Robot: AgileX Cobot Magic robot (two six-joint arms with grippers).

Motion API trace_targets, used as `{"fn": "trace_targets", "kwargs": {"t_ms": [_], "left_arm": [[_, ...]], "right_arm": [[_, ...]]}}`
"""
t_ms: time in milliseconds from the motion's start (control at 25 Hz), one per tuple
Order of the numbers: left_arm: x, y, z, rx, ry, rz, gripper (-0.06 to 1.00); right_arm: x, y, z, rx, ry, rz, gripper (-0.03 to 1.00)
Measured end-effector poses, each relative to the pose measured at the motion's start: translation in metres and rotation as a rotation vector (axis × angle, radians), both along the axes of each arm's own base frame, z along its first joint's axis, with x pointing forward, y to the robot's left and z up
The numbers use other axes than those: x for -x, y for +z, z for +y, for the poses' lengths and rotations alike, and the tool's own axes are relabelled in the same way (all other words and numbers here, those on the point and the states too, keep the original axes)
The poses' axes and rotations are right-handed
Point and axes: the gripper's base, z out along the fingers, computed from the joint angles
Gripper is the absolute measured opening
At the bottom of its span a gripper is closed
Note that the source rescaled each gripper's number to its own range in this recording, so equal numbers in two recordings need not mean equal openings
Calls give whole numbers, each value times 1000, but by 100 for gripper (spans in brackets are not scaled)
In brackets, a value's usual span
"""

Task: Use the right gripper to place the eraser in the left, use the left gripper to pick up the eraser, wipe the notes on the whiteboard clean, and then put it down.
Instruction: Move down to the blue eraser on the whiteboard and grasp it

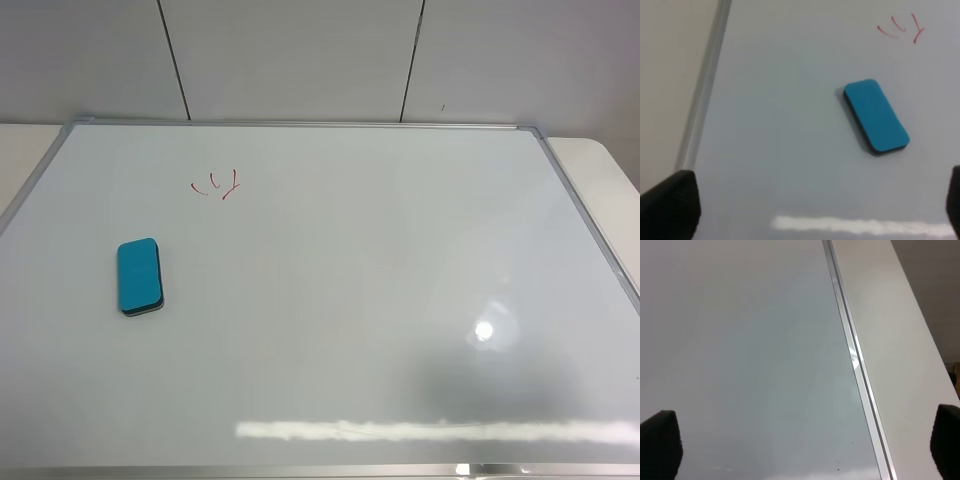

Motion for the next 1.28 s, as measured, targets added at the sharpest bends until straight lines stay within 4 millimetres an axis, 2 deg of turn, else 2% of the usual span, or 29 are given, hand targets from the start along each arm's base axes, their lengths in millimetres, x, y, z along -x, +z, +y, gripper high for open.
{"fn": "trace_targets", "kwargs": {"t_ms": [120, 360, 600, 720, 960, 1280], "left_arm": [[-17, 11, 1, 4, 44, 45, 100], [-60, 38, 10, 34, 153, 166, 88], [-105, 47, 18, 97, 174, 301, 88], [-127, 45, 20, 151, 181, 376, 88], [-160, 25, 25, 220, 213, 533, 88], [-191, -1, -2, 222, 143, 659, 88]], "right_arm": [[0, 0, 0, 0, 0, 0, 100], [0, 0, 0, 0, 0, 0, 100], [0, 0, 0, 0, 0, 0, 100], [0, 0, 0, 0, 0, 0, 100], [0, 0, 0, 0, 0, 0, 100], [0, 0, 0, 0, 0, 0, 100]]}}
